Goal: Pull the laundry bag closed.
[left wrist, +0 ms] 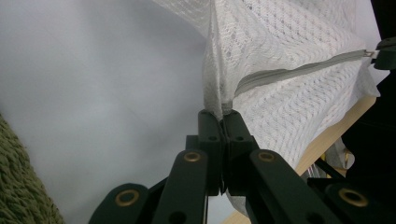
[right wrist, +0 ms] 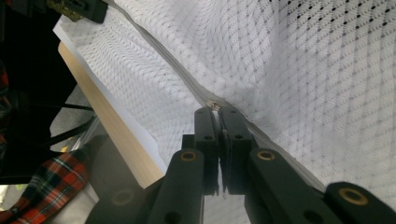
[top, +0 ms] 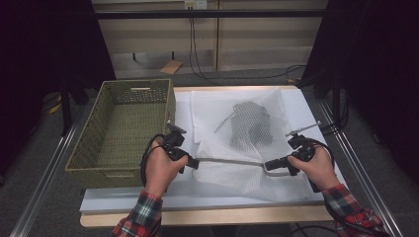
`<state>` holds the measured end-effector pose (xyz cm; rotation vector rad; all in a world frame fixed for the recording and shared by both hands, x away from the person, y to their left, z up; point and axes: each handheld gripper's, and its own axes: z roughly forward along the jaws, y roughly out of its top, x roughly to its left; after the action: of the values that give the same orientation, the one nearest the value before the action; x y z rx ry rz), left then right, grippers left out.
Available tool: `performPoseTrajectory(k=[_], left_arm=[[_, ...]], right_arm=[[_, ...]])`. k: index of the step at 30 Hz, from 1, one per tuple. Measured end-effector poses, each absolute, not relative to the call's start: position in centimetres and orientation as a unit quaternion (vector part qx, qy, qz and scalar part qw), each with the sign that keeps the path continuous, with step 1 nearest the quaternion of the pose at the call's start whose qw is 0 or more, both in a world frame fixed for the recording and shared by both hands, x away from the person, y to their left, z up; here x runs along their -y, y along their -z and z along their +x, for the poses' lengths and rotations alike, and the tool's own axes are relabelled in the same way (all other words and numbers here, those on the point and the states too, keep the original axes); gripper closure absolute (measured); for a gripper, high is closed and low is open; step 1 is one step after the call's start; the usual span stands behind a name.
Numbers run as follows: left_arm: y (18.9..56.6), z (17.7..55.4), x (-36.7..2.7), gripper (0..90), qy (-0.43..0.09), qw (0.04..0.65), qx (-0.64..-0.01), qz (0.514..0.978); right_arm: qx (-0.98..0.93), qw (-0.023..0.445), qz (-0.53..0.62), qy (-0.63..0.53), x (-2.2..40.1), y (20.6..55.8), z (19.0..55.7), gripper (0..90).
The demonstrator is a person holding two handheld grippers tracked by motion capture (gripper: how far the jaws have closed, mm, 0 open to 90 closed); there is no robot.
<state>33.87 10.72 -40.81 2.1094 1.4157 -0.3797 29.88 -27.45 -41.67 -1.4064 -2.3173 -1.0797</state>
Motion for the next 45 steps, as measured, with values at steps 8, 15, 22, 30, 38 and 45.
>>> performPoseTrajectory(k=[8, 15, 22, 30, 38, 45], left_arm=[[40.8, 33.9, -10.5, 88.3, 0.138, 0.279, -0.528, 0.790], [40.9, 34.0, -10.3, 88.3, 0.138, 0.277, -0.528, 0.791], [40.8, 33.9, -10.4, 88.3, 0.137, 0.273, -0.525, 0.794], [40.9, 33.9, -10.4, 88.2, 0.140, 0.273, -0.528, 0.792], [40.8, 33.8, -10.5, 88.2, 0.140, 0.274, -0.530, 0.791], [40.8, 33.9, -10.6, 88.2, 0.139, 0.274, -0.527, 0.793]], right_arm=[[0.784, 0.110, -0.485, 0.372, 28.5, 41.7, 29.3, 87.3], [0.772, 0.114, -0.497, 0.379, 29.7, 41.8, 29.2, 87.4], [0.770, 0.110, -0.500, 0.380, 30.1, 41.9, 29.3, 87.3], [0.767, 0.105, -0.502, 0.384, 30.8, 41.9, 29.0, 87.3], [0.766, 0.102, -0.506, 0.383, 31.2, 41.8, 28.6, 87.3], [0.767, 0.099, -0.507, 0.382, 31.4, 41.7, 28.5, 87.3]])
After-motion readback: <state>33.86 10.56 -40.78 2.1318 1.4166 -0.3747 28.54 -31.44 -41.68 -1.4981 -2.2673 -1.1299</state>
